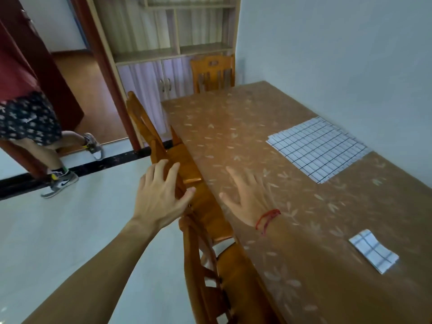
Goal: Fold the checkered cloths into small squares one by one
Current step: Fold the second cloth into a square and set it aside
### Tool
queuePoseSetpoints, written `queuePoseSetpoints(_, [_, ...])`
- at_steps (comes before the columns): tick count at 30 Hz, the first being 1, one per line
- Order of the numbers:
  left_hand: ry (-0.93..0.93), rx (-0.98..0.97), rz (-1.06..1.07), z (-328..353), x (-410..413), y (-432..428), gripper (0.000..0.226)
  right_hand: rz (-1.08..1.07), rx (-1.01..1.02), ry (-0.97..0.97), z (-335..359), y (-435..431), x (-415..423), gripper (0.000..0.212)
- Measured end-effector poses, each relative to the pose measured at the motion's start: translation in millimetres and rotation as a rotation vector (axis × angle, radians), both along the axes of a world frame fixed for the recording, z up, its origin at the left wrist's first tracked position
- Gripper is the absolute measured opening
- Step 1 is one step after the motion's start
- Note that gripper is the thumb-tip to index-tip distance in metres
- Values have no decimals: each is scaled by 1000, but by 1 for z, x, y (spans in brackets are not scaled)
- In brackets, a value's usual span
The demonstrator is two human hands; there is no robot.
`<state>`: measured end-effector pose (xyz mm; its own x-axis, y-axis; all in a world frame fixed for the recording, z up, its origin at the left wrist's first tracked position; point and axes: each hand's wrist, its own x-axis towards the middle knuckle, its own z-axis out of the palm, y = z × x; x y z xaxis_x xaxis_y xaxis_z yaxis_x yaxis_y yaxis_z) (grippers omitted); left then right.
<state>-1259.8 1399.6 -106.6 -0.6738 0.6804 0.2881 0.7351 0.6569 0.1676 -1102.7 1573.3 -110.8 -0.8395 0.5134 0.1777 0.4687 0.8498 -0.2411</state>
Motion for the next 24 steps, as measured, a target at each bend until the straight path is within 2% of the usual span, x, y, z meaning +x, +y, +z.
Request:
queuePoseSetpoints(13, [-58,-12,-213,-16,-103,-14,77,-196,-31,-46,-6,-42,-86,68])
queuePoseSetpoints(24, [-49,-13,-249,-14,-191,-4,80,-226,-9,-80,-19,-30,-171,65])
